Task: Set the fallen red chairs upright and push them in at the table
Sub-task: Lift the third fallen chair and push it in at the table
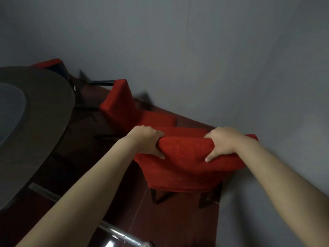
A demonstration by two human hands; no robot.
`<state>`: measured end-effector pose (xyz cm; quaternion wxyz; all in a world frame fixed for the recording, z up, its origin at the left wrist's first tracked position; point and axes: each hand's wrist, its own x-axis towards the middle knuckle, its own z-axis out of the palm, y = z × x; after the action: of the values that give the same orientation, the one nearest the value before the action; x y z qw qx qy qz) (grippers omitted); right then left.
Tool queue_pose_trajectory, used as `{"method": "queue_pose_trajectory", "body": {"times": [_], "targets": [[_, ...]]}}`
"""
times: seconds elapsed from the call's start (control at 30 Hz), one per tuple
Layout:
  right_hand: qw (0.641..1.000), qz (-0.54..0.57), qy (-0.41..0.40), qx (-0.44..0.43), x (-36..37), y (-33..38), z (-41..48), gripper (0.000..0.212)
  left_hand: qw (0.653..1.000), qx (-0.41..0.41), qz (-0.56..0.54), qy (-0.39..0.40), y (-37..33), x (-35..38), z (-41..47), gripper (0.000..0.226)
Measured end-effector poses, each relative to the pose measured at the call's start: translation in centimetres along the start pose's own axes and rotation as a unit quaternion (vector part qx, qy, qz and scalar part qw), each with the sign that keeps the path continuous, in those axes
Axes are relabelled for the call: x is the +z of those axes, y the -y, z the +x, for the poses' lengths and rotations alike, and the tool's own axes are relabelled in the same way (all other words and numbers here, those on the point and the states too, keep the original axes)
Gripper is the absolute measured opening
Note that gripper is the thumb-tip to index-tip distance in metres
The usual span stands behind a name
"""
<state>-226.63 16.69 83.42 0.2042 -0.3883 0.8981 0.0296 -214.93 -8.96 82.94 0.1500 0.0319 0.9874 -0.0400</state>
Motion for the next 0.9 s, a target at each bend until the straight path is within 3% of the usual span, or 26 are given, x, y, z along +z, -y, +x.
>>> {"method": "queue_pose_trajectory", "body": {"times": [0.23, 0.4, 0.57, 0.73, 0.9], "targets": [[0.998, 0.045, -0.048, 0.003, -5.3, -3.0, 4.8, 0.065, 0.994, -0.025, -0.08, -0.069, 4.3, -3.4, 5.6, 0.08], [0.986, 0.033, -0.159, 0.025, -7.5, -4.6, 6.8, 0.081, 0.985, -0.019, -0.116, -0.128, 6.6, -5.7, 9.0, 0.077], [0.963, -0.036, -0.262, 0.046, -7.4, -6.6, 8.4, 0.092, 0.98, -0.019, -0.083, -0.177, 8.4, -7.0, 11.8, 0.084], [0.916, -0.065, -0.384, 0.096, -6.9, -7.7, 10.2, 0.101, 0.962, -0.05, -0.076, -0.258, 9.5, -7.0, 13.2, 0.092], [0.904, -0.054, -0.395, 0.157, -8.4, -9.3, 12.6, 0.113, 0.937, -0.114, -0.158, -0.291, 10.2, -7.3, 14.9, 0.095]]}}
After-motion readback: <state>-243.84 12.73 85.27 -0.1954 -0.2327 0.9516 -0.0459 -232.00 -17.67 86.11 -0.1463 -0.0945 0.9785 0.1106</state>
